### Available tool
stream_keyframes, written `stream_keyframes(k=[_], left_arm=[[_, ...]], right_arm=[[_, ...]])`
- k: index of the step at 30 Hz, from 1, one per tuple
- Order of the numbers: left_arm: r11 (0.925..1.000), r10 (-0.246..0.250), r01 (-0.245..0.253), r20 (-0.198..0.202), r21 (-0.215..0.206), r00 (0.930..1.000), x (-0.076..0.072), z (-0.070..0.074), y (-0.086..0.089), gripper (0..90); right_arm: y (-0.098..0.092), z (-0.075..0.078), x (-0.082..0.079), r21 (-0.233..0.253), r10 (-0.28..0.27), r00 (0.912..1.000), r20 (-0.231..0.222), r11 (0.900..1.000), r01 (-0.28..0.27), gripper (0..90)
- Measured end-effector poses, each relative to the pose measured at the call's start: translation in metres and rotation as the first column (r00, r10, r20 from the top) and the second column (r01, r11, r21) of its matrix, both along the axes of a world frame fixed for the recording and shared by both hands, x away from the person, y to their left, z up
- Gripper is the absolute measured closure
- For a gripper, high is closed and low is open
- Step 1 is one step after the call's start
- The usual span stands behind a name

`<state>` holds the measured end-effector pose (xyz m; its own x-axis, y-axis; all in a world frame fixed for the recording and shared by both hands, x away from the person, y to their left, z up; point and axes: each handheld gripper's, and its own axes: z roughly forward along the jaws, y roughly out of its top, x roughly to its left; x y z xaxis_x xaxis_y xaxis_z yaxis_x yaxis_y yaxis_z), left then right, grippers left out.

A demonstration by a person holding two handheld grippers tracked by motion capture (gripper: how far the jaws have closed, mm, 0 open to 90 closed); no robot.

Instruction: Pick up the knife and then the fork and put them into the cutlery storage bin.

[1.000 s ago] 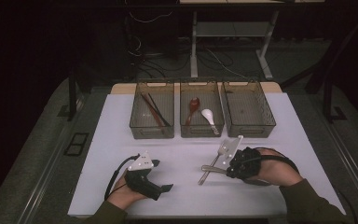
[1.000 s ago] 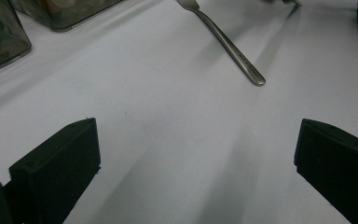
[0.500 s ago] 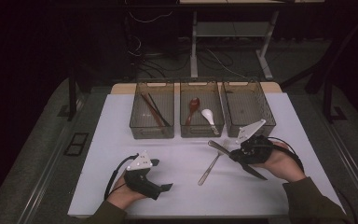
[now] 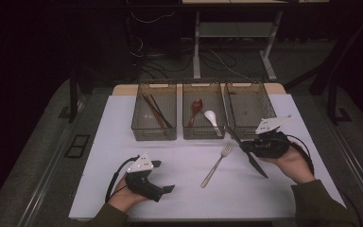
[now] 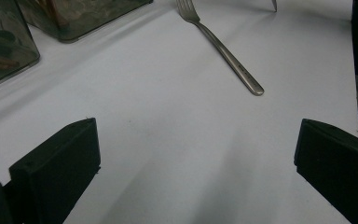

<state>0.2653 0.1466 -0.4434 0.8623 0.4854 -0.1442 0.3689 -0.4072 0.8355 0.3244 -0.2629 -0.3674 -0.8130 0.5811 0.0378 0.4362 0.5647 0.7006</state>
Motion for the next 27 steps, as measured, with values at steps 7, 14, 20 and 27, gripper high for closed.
stream_keyframes(k=[7,14,20,27], left_arm=[[1.0000,0.005,-0.005,-0.001,-0.006,1.0000,0.000,-0.001,0.000,0.0],[0.9998,0.014,-0.014,-0.003,-0.012,0.9999,0.000,0.000,0.001,0.0],[0.9997,0.020,-0.020,-0.004,-0.013,0.9998,0.001,-0.001,0.002,0.0],[0.9997,0.019,-0.019,-0.004,-0.012,0.9998,0.001,-0.001,0.002,0.0]], right_arm=[[-0.013,0.004,0.002,0.082,-0.070,0.9971,0.031,0.994,0.067,79.8],[-0.023,0.009,0.004,0.158,-0.116,0.9921,0.049,0.982,0.107,79.8],[-0.032,0.010,0.010,0.217,-0.153,0.9866,0.056,0.966,0.138,79.8],[-0.039,0.014,0.018,0.262,-0.184,0.9807,0.066,0.952,0.161,79.8]])
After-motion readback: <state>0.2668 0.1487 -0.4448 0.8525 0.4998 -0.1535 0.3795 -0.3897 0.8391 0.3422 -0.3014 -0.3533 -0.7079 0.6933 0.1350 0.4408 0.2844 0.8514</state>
